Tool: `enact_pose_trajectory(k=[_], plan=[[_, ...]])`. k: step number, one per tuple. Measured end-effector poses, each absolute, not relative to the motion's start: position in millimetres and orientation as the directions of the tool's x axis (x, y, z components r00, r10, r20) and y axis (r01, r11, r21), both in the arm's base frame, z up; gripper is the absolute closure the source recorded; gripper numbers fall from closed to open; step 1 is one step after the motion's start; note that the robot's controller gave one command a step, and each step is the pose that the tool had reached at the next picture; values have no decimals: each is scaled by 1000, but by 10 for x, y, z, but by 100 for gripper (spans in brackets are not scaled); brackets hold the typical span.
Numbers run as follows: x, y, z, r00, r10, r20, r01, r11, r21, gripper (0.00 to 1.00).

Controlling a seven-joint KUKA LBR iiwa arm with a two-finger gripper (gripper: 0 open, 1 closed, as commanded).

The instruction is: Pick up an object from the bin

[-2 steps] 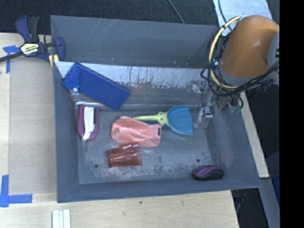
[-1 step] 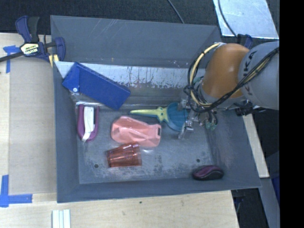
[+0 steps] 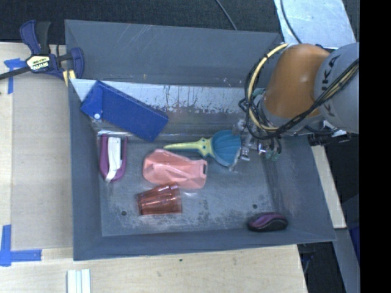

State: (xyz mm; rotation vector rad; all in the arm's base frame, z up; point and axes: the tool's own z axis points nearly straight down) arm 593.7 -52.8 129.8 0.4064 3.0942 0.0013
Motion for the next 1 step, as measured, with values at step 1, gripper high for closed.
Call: enact_pose_trajectory(k=[1], plan=[[5867,5,1003,-935,354,-8,354,935,1,0]])
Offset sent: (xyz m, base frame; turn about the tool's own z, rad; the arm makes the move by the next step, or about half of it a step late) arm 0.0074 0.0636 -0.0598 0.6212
